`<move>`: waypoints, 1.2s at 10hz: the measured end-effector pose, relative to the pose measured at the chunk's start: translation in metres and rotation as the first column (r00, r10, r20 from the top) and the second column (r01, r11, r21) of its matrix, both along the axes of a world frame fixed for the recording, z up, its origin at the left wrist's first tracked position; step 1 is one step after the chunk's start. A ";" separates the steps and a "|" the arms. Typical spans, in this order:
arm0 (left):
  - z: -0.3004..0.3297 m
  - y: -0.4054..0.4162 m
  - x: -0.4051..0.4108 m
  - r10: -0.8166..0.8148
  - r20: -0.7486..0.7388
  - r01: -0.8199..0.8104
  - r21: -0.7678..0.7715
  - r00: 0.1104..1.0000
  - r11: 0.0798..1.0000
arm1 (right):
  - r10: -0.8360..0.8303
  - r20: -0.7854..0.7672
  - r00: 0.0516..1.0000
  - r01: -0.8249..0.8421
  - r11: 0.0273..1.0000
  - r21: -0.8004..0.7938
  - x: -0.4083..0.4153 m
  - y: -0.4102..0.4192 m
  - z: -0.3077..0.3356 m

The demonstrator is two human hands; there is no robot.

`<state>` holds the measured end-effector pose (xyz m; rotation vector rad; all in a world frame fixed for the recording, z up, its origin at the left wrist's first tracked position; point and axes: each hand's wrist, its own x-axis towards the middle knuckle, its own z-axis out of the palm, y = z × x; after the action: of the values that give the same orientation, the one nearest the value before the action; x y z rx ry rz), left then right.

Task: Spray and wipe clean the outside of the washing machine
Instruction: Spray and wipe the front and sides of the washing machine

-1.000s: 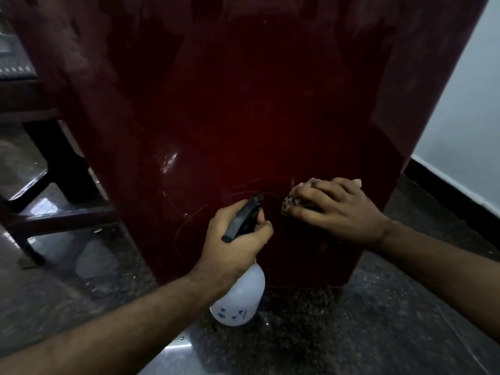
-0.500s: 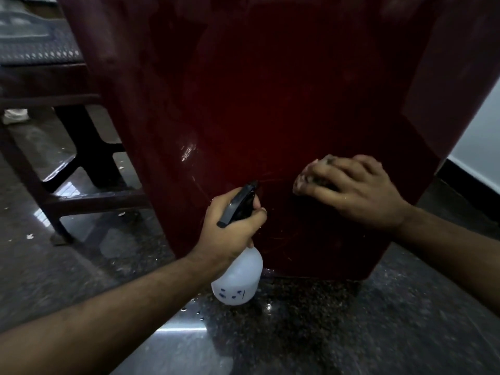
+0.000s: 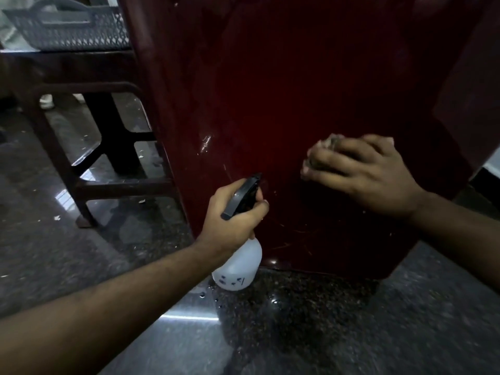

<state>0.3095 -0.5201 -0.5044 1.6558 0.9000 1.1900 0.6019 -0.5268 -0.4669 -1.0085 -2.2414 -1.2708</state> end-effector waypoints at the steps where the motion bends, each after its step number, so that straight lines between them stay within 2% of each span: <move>1: -0.004 0.002 -0.002 0.048 -0.019 -0.048 0.005 0.999 0.999 | 0.001 -0.137 0.991 0.003 1.000 0.027 -0.041 0.015 0.026; 2: 0.000 0.005 -0.003 0.084 -0.010 -0.084 0.010 0.996 0.996 | 0.008 -0.047 0.999 -0.013 0.995 -0.099 -0.057 0.022 0.010; 3: 0.003 0.006 -0.013 0.108 0.004 -0.108 -0.003 0.994 0.994 | 0.032 0.190 0.981 0.002 0.984 -0.176 -0.040 0.015 -0.011; 4: 0.001 0.007 -0.025 0.156 -0.001 -0.156 0.007 0.988 0.988 | 0.010 0.303 0.953 -0.003 1.000 -0.023 -0.023 0.010 0.002; 5: -0.005 0.009 -0.032 0.193 -0.014 -0.193 0.007 0.981 0.981 | -0.017 0.084 0.996 0.011 0.997 0.074 -0.042 0.018 0.023; 6: -0.009 0.012 -0.036 0.239 -0.016 -0.239 0.008 0.971 0.971 | -0.026 -0.035 0.999 0.033 0.978 0.207 -0.077 0.035 0.022; 7: -0.009 0.018 -0.043 0.262 -0.009 -0.262 0.012 0.965 0.965 | 0.132 0.321 0.938 -0.172 0.980 0.097 -0.101 0.059 -0.004; 8: -0.009 0.020 -0.055 0.283 -0.024 -0.282 0.022 0.959 0.959 | 0.169 0.532 0.830 -0.172 0.984 -0.045 -0.073 0.049 -0.031; 9: -0.013 0.020 -0.069 0.320 -0.038 -0.319 0.025 0.947 0.947 | 0.158 0.297 0.942 -0.133 0.986 -0.104 -0.037 0.034 -0.036; 10: -0.019 0.020 -0.074 0.301 -0.066 -0.299 0.037 0.951 0.954 | 0.535 0.179 0.826 -0.504 0.842 -0.191 -0.079 0.056 -0.006; 11: -0.022 0.019 -0.074 0.296 -0.063 -0.295 0.025 0.953 0.955 | 0.587 0.082 0.806 -0.578 0.809 -0.107 -0.124 0.065 0.012; 12: -0.021 0.019 -0.074 0.299 -0.057 -0.299 0.023 0.952 0.954 | 0.209 0.020 0.978 -0.208 0.977 -0.049 -0.139 0.064 0.017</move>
<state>0.2354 -0.5011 -0.5256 1.6119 1.2157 1.3563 0.4633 -0.4631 -0.4498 -0.7526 -2.3350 -1.1517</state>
